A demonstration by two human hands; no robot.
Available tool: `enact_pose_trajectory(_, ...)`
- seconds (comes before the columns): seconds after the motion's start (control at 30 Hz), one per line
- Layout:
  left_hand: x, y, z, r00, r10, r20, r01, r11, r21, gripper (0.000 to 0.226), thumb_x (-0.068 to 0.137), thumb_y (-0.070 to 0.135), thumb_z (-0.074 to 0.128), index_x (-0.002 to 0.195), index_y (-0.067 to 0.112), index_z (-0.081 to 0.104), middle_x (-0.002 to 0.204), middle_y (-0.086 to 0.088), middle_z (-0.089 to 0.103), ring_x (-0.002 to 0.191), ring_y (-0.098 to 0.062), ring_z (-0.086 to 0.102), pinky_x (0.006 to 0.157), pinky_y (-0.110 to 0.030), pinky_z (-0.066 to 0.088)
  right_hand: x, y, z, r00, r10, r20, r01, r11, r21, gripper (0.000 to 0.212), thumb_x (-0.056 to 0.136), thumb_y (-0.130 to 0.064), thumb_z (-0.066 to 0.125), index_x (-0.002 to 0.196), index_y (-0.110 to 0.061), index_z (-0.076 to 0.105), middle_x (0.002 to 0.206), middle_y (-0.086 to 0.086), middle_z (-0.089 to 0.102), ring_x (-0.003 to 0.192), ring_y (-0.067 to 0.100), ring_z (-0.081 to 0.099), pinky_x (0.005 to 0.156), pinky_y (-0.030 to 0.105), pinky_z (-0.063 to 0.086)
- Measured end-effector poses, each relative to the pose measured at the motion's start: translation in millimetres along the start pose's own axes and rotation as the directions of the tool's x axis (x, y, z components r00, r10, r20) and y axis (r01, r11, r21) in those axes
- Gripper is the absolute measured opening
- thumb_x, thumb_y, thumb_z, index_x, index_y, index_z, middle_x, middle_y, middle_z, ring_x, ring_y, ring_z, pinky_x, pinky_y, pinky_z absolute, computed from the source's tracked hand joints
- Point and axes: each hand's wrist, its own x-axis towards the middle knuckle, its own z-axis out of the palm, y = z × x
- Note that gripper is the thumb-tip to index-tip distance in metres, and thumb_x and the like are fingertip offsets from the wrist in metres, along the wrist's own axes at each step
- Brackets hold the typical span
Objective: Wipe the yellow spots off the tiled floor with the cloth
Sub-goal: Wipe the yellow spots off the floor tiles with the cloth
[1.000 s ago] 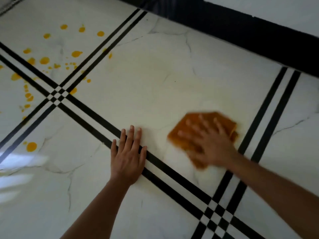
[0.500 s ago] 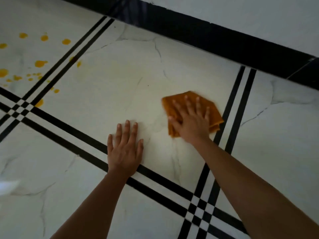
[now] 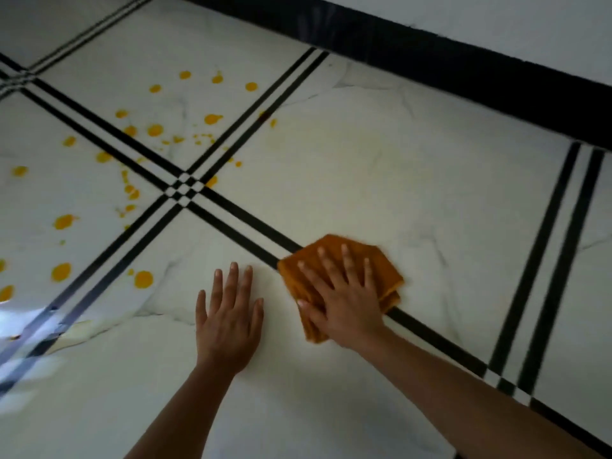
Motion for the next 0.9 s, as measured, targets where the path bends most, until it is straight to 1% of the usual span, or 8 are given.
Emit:
enact_pose_trajectory(0.07,-4,-24,-2,0.999,-0.039,0.005,0.039,0.999,0.009,0.069,0.083,0.055,-0.005,0.147,0.029,-0.003,0.154,0.007,-0.01,0.141,-0.014,-0.013,0.114,-0.041,-0.004,26,-6,-2,0.997,-0.082,-0.012,0.082,0.995,-0.064,0.061,0.085,-0.067,0.015,0.142,-0.046,0.024,0.154,0.0,0.027,0.142,0.035,0.018,0.109,0.06,0.014)
enact_pose_trajectory(0.17,-9,-56,-4,0.996,-0.094,-0.008,0.094,0.996,0.002,0.07,0.083,0.054,-0.004,0.148,0.028,-0.001,0.156,0.005,-0.005,0.143,-0.015,-0.009,0.114,-0.042,-0.001,56,-29,-5,0.97,0.243,0.019,-0.243,0.97,0.026,0.064,0.089,-0.066,0.017,0.146,-0.043,-0.002,0.159,0.0,-0.005,0.143,0.035,-0.014,0.111,0.059,-0.006)
enact_pose_trajectory(0.23,-9,-80,-7,0.995,-0.096,-0.026,0.097,0.995,0.014,0.071,0.083,0.054,-0.004,0.148,0.026,0.0,0.157,0.003,-0.002,0.143,-0.017,-0.006,0.114,-0.042,0.0,51,-65,-1,0.985,0.168,0.048,-0.169,0.986,0.014,0.068,0.088,-0.067,0.015,0.145,-0.04,-0.012,0.158,0.002,-0.015,0.141,0.037,-0.022,0.11,0.06,-0.01)
enact_pose_trajectory(0.33,-5,-111,-17,0.997,-0.057,-0.057,0.059,0.998,0.03,0.073,0.083,0.056,-0.006,0.148,0.023,-0.002,0.157,0.001,-0.001,0.143,-0.017,-0.009,0.114,-0.041,-0.003,44,-90,-9,0.968,-0.006,0.25,-0.001,1.0,0.03,0.071,0.086,-0.07,0.014,0.144,-0.041,-0.016,0.155,-0.001,-0.023,0.14,0.034,-0.026,0.11,0.058,-0.01)
enact_pose_trajectory(0.4,4,-111,-24,0.995,0.01,-0.096,-0.009,1.0,0.005,0.074,0.083,0.059,-0.009,0.146,0.02,-0.006,0.156,0.0,-0.003,0.141,-0.017,-0.012,0.113,-0.038,-0.006,52,-77,-30,0.966,0.006,0.26,-0.037,0.993,0.114,0.066,0.089,-0.066,0.018,0.147,-0.04,0.0,0.158,-0.005,-0.009,0.144,0.026,-0.013,0.113,0.053,0.0)
enact_pose_trajectory(0.57,30,-24,-30,0.98,0.082,-0.179,-0.131,0.952,-0.278,0.073,0.085,0.057,0.003,0.147,0.018,-0.002,0.151,0.004,-0.011,0.141,-0.013,-0.013,0.112,-0.033,-0.01,43,-22,-52,0.995,0.098,0.018,-0.1,0.974,0.205,0.053,0.096,-0.05,0.031,0.144,-0.027,0.032,0.151,-0.001,0.034,0.142,0.019,0.022,0.112,0.043,0.024)
enact_pose_trajectory(0.73,59,63,1,0.992,0.123,0.014,-0.118,0.972,-0.205,0.072,0.093,0.058,0.013,0.148,0.016,-0.006,0.157,-0.005,-0.006,0.142,-0.025,-0.015,0.11,-0.047,-0.016,30,9,-54,0.976,0.219,-0.016,-0.209,0.951,0.227,0.048,0.098,-0.039,0.034,0.143,-0.021,0.035,0.15,0.004,0.036,0.143,0.022,0.02,0.114,0.044,0.023)
enact_pose_trajectory(0.9,52,-1,0,0.999,0.045,-0.028,-0.047,0.996,-0.074,0.077,0.088,0.067,0.014,0.146,0.025,-0.013,0.157,-0.001,-0.01,0.142,-0.027,-0.017,0.109,-0.054,-0.016,43,-7,-55,0.999,0.038,-0.02,-0.035,0.988,0.149,0.048,0.099,-0.039,0.033,0.142,-0.02,0.037,0.149,0.005,0.037,0.143,0.023,0.021,0.112,0.045,0.025)
